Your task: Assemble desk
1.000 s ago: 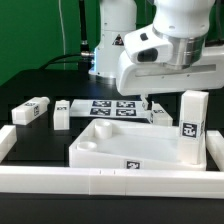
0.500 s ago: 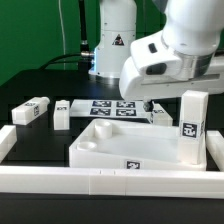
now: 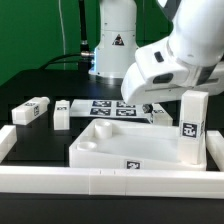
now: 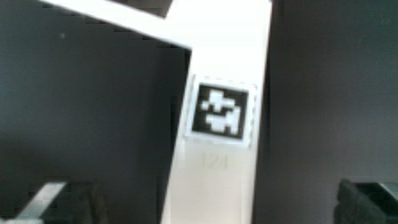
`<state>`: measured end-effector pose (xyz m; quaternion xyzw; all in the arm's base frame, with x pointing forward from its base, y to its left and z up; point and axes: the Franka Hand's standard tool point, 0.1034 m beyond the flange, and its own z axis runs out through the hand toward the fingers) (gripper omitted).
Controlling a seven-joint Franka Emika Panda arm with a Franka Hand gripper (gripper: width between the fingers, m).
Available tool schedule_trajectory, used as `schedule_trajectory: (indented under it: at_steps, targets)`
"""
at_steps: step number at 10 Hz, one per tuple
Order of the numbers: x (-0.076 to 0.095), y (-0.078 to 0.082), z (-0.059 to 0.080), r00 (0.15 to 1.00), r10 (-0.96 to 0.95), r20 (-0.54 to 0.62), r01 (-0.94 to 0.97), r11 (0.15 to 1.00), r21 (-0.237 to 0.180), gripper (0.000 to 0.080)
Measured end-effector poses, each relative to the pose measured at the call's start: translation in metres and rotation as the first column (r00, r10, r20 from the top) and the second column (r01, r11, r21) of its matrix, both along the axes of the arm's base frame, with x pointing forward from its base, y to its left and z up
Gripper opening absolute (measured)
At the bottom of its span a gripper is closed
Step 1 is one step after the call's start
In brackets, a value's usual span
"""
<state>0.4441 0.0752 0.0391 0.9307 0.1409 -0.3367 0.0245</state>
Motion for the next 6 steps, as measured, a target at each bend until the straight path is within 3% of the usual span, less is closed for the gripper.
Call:
schedule_trajectory:
  at_steps: [6]
  targets:
    - [-0.016,0.004,-0.010,0.935,0.000,-0.354,-0.026,0.997,-0.069,0.0648]
